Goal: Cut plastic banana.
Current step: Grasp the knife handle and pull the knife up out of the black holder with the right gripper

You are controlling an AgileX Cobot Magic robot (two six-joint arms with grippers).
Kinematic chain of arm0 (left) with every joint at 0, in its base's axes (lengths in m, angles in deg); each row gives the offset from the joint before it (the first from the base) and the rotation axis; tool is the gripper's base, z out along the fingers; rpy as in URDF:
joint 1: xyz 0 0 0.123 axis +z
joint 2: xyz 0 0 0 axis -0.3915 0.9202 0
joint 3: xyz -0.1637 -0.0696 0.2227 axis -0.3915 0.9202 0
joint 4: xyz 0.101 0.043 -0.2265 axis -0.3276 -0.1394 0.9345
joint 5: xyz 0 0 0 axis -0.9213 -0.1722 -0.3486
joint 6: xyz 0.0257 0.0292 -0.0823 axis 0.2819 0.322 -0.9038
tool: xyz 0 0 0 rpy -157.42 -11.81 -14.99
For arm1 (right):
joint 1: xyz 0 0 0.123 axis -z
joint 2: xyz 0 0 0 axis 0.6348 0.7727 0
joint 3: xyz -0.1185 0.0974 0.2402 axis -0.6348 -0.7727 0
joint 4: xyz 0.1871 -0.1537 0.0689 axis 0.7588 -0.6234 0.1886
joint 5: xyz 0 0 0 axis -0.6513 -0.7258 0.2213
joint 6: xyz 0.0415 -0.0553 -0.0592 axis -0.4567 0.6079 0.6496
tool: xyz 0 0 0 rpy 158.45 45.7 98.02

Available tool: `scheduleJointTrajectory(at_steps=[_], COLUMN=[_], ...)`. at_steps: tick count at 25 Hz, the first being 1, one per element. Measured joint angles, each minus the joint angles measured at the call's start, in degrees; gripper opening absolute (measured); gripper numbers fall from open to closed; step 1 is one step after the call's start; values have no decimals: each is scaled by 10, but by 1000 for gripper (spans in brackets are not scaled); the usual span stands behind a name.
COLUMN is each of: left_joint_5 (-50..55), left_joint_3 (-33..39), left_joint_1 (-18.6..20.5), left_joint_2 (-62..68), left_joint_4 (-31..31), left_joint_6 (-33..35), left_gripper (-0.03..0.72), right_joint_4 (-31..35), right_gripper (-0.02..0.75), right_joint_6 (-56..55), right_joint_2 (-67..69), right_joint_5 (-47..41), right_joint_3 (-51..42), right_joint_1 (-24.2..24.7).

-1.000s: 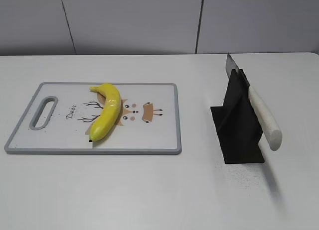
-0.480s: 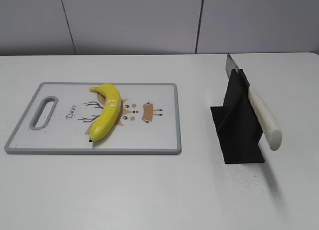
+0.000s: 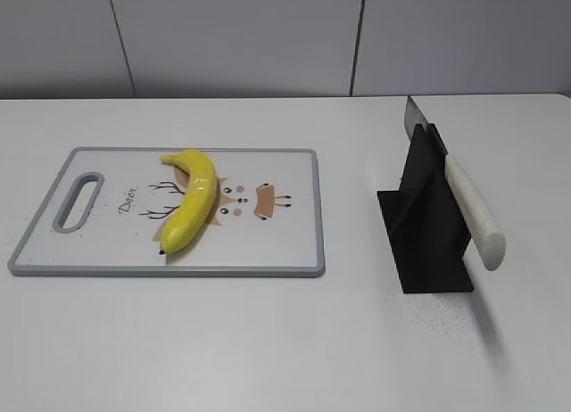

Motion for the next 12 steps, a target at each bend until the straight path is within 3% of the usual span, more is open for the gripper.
scheduleJointTrajectory(at_steps=[3, 12], left_joint_5=[0, 0], left_joint_3=[0, 0], left_joint_1=[0, 0], left_joint_2=[0, 0], left_joint_4=[0, 0], left_joint_6=[0, 0], left_gripper=[584, 584], right_joint_4=[16, 21], right_gripper=[572, 572], right_joint_6=[0, -11], right_joint_2=[48, 227], right_joint_5=[-2, -4], right_joint_3=[22, 104], right_joint_1=[-13, -112])
